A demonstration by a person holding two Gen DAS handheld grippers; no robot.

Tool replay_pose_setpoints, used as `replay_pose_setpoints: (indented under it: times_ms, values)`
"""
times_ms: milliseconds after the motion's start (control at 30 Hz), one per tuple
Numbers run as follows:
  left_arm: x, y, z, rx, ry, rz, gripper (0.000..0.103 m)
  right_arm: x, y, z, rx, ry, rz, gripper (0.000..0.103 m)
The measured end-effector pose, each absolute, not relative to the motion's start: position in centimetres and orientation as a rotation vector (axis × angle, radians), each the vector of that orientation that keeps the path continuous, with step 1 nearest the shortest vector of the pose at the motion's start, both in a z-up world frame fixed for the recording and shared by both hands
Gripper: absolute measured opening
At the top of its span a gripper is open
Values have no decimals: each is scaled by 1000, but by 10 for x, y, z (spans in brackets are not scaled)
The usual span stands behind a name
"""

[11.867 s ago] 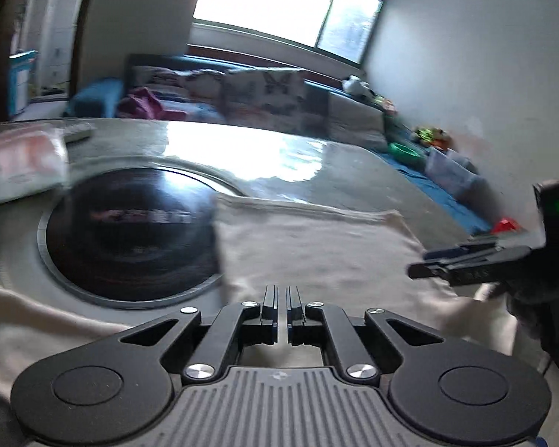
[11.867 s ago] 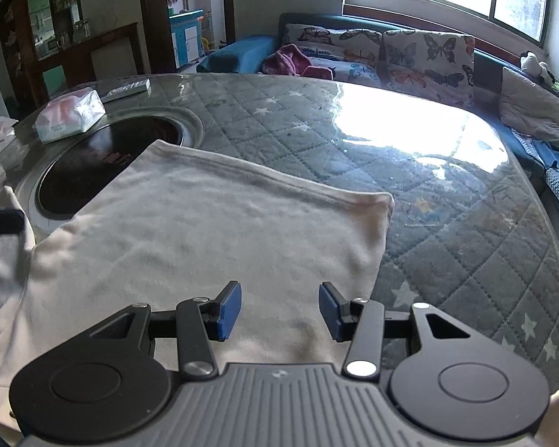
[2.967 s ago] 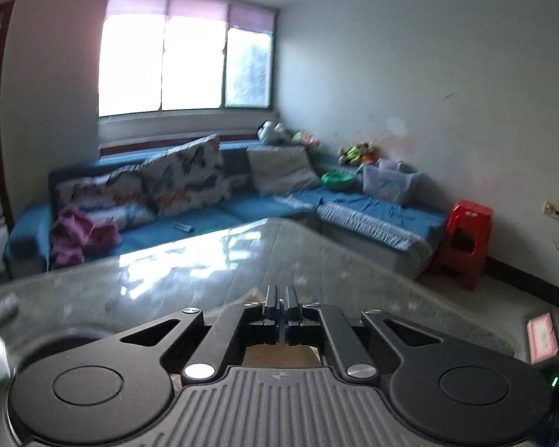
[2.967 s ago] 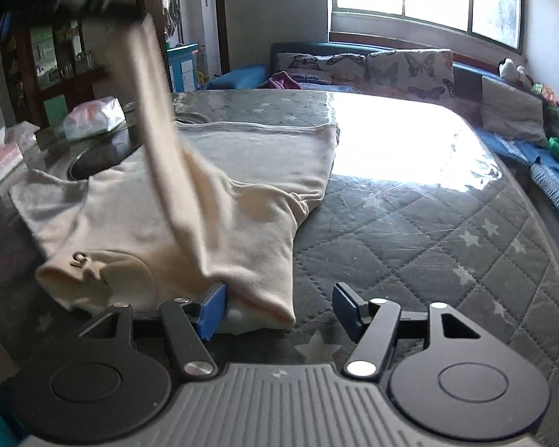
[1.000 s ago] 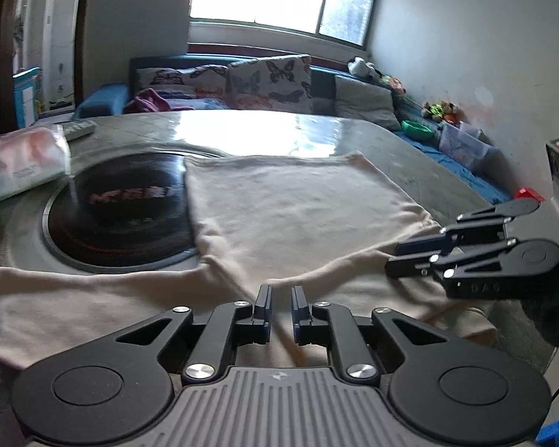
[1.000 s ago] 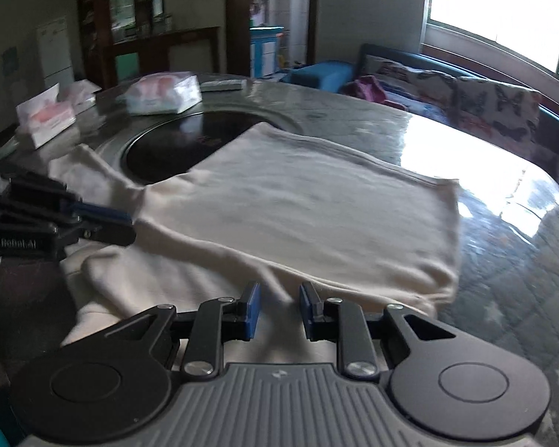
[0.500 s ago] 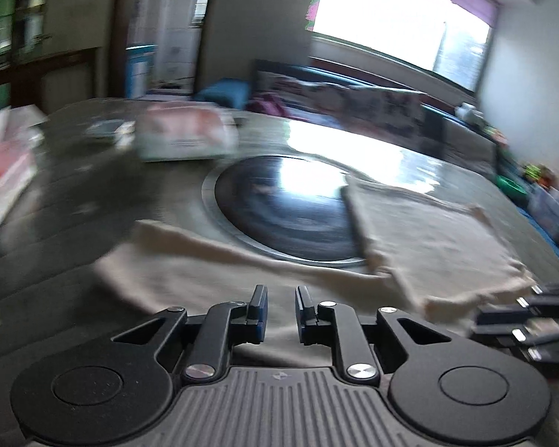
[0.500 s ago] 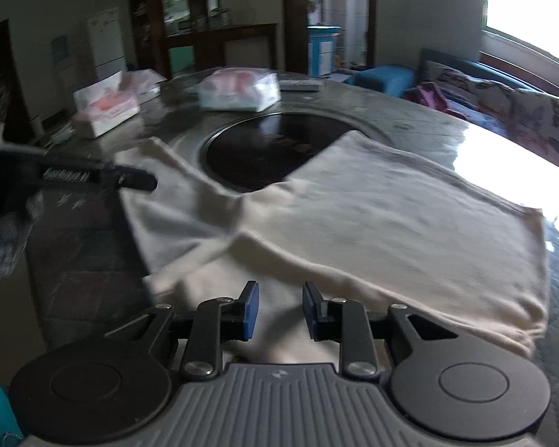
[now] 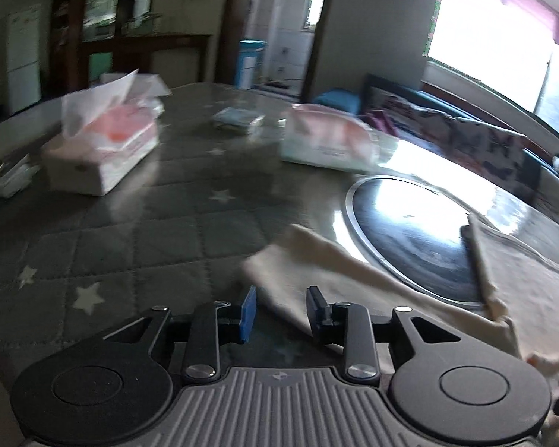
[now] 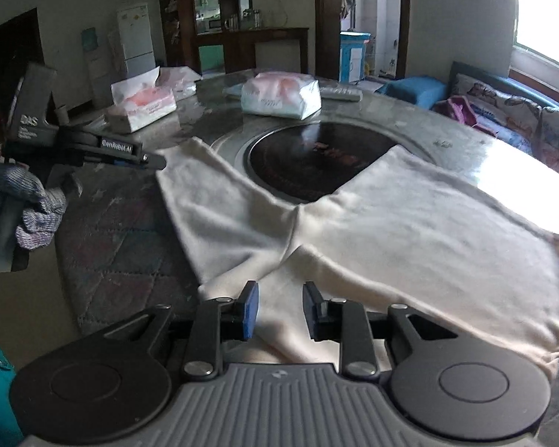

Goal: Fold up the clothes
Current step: 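Grasp the opposite side with the left gripper and fold it over the body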

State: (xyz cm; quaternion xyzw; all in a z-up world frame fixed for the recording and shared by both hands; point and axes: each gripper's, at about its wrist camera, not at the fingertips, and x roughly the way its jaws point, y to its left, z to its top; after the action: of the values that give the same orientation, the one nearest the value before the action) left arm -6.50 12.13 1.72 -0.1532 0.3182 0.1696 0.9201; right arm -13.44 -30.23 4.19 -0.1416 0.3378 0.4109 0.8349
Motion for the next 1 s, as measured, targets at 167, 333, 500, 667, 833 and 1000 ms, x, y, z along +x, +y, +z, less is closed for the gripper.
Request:
replay_pose_setpoints:
  times_ms: [167,333,500,667,833,1000]
  values:
    - [-58,129,14,-332,652,381,31,-132,-313,50,-292,698,840,27]
    - [-54,133,15,-358,646,382,6,-132,-328,54,-274,693,800,27]
    - [-58,104,53,-347,555,245,5,-131,-353,57,-233,688,734,27]
    - [-60,56,93,-329,484,38,5,-129,-379,58,-188,682,660,27]
    - [-57,-3,126,-307,441,-183,5,-131,-409,58,-132,670,584,27]
    - [-48,-64,140,-288,429,-359,5,-137,-438,53,-74,672,523,27]
